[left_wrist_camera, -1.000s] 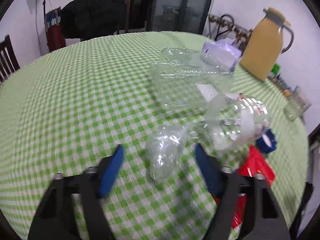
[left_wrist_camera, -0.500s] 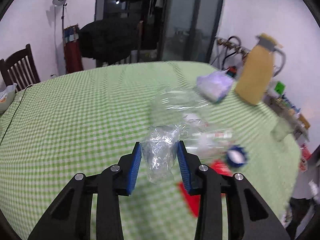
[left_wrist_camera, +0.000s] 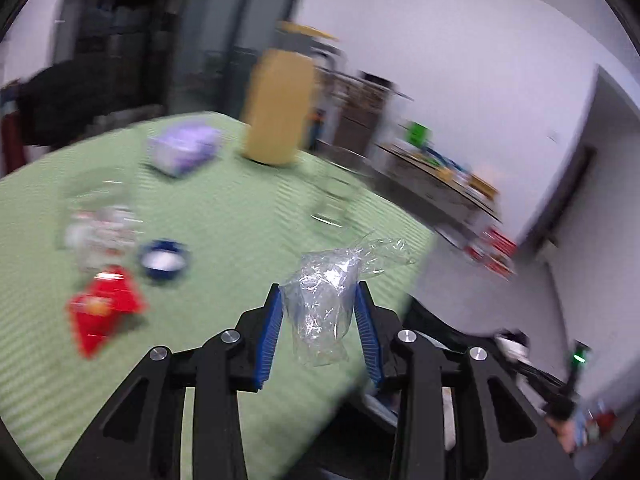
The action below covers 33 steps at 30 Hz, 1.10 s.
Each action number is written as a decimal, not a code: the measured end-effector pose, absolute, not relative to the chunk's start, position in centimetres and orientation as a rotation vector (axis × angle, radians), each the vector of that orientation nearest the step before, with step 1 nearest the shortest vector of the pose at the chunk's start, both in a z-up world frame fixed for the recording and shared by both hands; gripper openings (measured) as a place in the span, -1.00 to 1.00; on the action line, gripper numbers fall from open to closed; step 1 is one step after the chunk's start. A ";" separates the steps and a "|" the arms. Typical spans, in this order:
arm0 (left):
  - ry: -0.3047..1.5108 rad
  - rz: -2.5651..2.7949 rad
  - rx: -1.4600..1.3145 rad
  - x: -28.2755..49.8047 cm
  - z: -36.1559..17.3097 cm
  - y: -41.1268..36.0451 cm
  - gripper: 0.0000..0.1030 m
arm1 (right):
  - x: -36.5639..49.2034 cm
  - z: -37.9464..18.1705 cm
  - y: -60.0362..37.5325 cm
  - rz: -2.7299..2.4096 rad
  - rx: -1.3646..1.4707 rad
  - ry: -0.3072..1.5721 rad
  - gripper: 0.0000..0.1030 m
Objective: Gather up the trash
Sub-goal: 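Carry the tissue and wrapper over the trash bag and open both tools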
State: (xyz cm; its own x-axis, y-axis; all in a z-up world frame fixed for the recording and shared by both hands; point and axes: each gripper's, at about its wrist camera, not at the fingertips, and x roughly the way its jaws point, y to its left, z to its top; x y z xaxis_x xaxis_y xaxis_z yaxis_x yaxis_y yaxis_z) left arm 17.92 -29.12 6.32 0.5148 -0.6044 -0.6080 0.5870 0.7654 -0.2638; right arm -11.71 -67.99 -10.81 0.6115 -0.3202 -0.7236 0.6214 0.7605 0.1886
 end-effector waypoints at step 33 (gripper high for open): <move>1.326 -0.825 0.500 14.0 -23.6 -53.8 -0.01 | -10.9 -15.4 -67.4 -0.538 0.485 0.841 0.11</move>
